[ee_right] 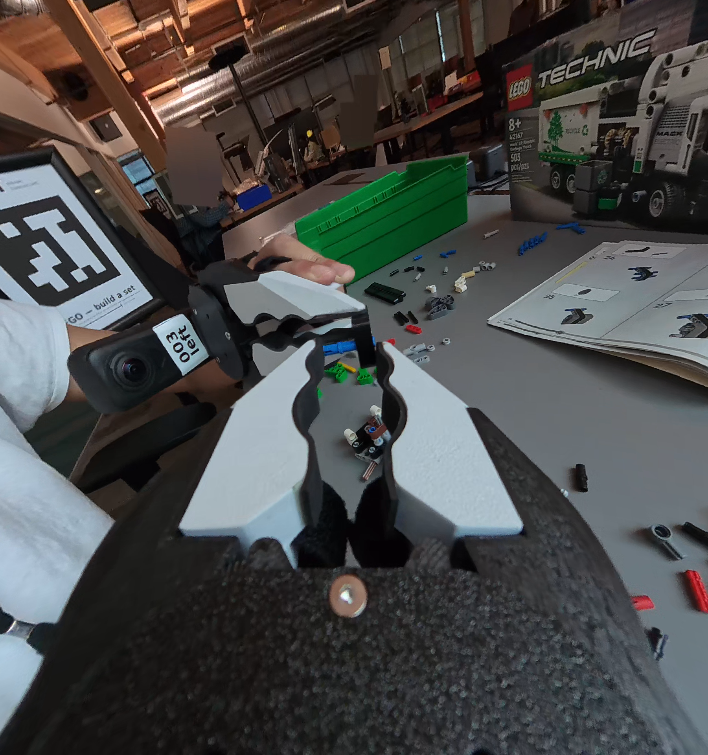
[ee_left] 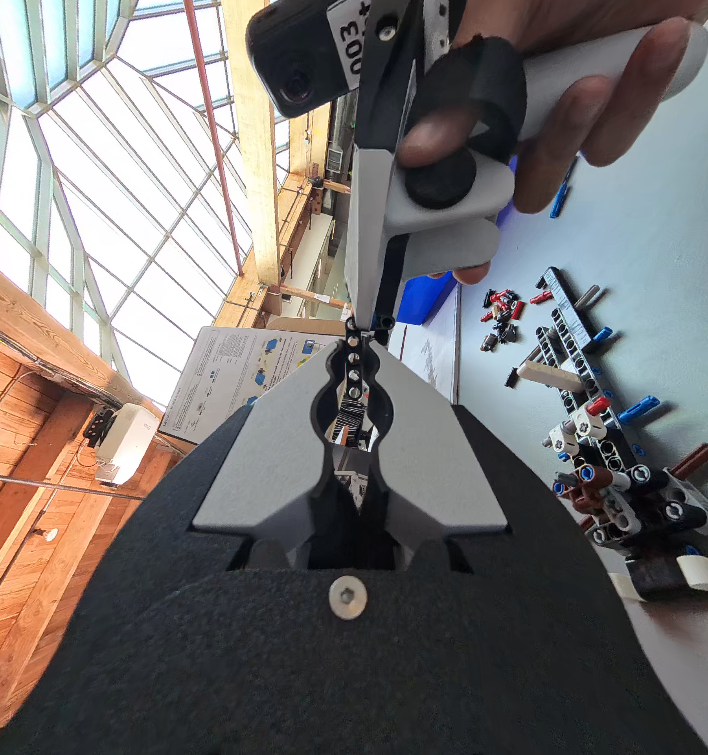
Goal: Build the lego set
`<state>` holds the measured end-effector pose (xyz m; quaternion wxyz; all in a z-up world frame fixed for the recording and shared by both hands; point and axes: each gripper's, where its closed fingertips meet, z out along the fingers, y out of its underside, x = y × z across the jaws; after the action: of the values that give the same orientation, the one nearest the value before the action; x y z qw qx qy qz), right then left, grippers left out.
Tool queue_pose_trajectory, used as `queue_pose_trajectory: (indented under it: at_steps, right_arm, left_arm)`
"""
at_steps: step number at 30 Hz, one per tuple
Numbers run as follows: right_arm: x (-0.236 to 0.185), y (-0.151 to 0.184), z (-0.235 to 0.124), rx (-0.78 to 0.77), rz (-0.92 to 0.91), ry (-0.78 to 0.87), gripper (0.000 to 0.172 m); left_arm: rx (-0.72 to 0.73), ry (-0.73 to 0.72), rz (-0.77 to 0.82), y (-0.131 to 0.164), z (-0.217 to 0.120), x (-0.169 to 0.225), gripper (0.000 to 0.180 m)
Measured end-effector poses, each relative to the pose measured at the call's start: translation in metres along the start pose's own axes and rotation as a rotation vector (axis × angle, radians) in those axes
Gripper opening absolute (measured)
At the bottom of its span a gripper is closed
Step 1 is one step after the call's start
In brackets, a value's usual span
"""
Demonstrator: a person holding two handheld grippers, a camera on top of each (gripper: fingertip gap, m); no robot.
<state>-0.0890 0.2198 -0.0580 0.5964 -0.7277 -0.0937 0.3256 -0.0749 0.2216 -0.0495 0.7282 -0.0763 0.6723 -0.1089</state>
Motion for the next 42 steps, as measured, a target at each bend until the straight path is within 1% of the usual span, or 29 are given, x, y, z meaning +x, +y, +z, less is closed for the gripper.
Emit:
queue_pose_trajectory:
  at_steps: [2, 7, 11, 15, 18, 22, 26, 29, 31, 35, 39, 40, 42]
  right_arm:
    - [0.001, 0.001, -0.001, 0.029, 0.02, 0.005, 0.024]
    - [0.003, 0.004, -0.001, 0.033, 0.092, -0.033, 0.024]
    - [0.006, 0.008, -0.001, 0.019, 0.047, -0.03, 0.024]
    - [0.003, 0.01, -0.002, 0.003, -0.017, -0.047, 0.022]
    - [0.004, 0.009, 0.0, 0.003, -0.009, -0.053, 0.023]
    - [0.012, 0.007, 0.003, 0.009, -0.007, 0.021, 0.023]
    - [0.021, 0.009, 0.005, -0.016, 0.012, 0.06, 0.025]
    - [0.023, 0.005, 0.004, -0.002, 0.006, 0.073, 0.026]
    - [0.025, 0.004, 0.003, -0.004, 0.042, 0.075, 0.025]
    - [0.023, -0.004, 0.004, 0.063, 0.164, 0.023, 0.025]
    - [0.026, -0.003, 0.005, 0.085, 0.181, 0.02, 0.026]
    - [0.027, -0.002, 0.006, 0.083, 0.185, 0.02, 0.029]
    - [0.028, 0.0, 0.007, 0.08, 0.161, 0.025, 0.03]
  left_arm:
    - [-0.006, 0.0, 0.006, 0.0, 0.001, 0.002, 0.005]
    - [-0.041, -0.023, 0.045, 0.002, 0.002, 0.004, 0.005]
    - [-0.05, -0.016, 0.039, 0.002, 0.003, 0.008, 0.005]
    - [-0.009, 0.012, 0.0, -0.002, 0.001, 0.008, 0.005]
    - [-0.008, 0.01, 0.003, 0.0, 0.0, 0.007, 0.005]
    - [-0.043, 0.01, 0.002, 0.009, 0.005, 0.007, 0.005]
    - [-0.035, 0.054, -0.082, 0.016, 0.007, 0.011, 0.005]
    - [-0.035, 0.068, -0.155, 0.021, 0.007, 0.009, 0.005]
    - [-0.05, 0.064, -0.173, 0.027, 0.008, 0.007, 0.006]
    - [-0.058, 0.042, -0.154, 0.029, 0.007, 0.003, 0.005]
    - [-0.067, 0.036, -0.144, 0.029, 0.007, 0.003, 0.005]
    - [-0.069, 0.036, -0.142, 0.029, 0.007, 0.003, 0.005]
    - [-0.066, 0.034, -0.131, 0.027, 0.007, 0.003, 0.005]
